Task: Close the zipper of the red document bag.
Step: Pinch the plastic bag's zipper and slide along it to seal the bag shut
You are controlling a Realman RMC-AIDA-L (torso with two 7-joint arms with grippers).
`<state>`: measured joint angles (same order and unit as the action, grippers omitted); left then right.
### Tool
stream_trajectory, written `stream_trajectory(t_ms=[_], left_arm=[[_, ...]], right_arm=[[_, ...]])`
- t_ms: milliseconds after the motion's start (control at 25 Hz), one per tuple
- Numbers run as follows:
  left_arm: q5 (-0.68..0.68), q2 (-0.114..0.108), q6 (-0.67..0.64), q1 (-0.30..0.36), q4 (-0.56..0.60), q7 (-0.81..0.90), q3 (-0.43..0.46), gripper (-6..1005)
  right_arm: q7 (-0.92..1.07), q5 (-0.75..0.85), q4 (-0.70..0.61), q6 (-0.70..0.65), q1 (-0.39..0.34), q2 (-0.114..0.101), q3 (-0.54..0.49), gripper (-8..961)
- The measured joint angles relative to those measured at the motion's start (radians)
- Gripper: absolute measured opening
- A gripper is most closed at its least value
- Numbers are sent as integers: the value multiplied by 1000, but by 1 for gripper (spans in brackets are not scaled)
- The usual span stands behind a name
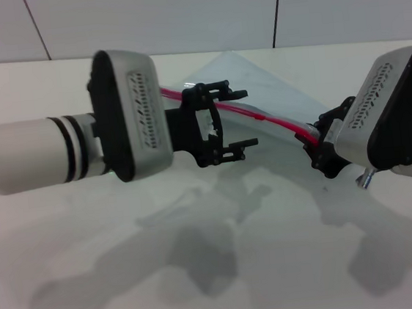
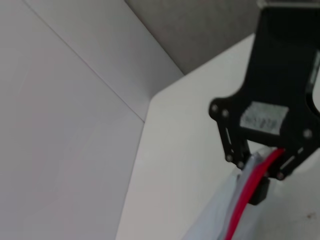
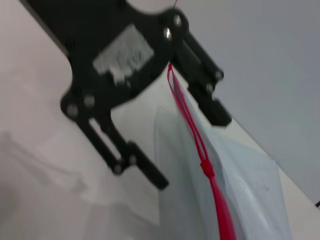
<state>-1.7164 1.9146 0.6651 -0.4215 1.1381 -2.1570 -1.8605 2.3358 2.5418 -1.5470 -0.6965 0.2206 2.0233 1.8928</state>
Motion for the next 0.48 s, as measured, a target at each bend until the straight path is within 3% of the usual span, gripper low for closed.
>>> stream_trajectory(t_ms=[200,480], left_arm=[[77,25,-21,-5,0,17,2,707],[84,28,-33,-3,20,10,3,677]], right_arm=[[-1,0,-6,-9,-2,0,0,49],[-1,0,-5,-11,-2,0,0,49]])
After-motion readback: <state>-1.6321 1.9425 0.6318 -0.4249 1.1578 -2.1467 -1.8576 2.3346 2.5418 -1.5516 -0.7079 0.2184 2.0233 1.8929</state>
